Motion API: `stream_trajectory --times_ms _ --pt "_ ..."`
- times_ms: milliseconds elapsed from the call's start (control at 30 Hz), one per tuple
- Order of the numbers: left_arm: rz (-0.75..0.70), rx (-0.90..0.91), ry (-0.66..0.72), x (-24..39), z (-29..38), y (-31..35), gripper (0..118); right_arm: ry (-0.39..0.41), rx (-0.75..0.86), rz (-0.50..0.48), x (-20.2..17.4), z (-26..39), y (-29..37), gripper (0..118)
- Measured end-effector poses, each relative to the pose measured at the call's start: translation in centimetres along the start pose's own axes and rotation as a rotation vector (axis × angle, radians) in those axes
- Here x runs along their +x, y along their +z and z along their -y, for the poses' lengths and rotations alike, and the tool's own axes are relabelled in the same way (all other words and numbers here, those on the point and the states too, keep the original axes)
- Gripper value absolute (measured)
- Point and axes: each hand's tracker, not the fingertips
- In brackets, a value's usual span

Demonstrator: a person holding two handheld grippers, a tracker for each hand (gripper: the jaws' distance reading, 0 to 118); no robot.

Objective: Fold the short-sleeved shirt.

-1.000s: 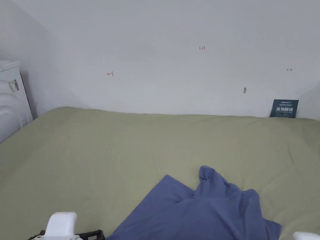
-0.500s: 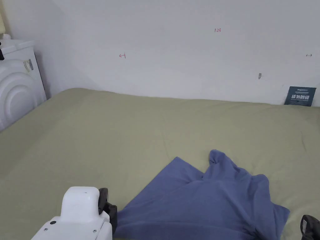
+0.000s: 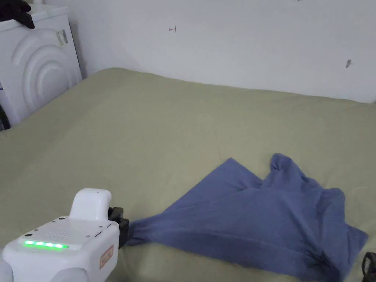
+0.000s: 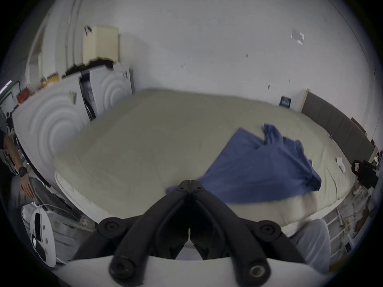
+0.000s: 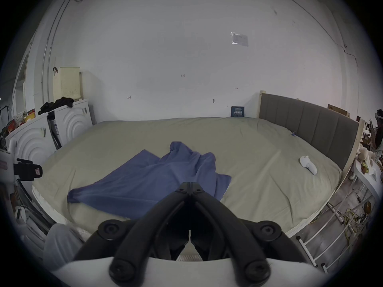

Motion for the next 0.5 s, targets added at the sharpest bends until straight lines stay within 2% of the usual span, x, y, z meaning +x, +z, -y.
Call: stream_trajectory --times_ms 200,233,267,333,367,500 --pt "0.019 -0.175 0.031 -2.6 -0.5 -6.3 0 0.021 -0.075 -0.021 -0.9 1.8 -1.7 1" --pt "0.032 -0.193 0.032 -2.8 -0.5 -7.4 6 0.02 -0.086 -0.025 -1.0 1.9 -1.9 1" --pt "0.038 -0.218 0.025 -3.0 -0.4 -8.5 17 0.023 -0.099 -0.029 -1.1 2.1 -2.2 1" --pt "0.041 -0.29 0.0 -3.0 -0.8 -10.8 97 0.028 -0.115 -0.031 -1.2 2.4 -2.6 1" --pt "0.029 -0.3 -0.002 -3.0 -0.8 -12.1 118 0.028 -0.125 -0.029 -1.2 2.6 -2.9 1" --pt "-0.02 -0.353 -0.049 -2.4 -0.5 -15.7 118 0.021 -0.17 -0.029 -1.4 3.1 -4.0 1"
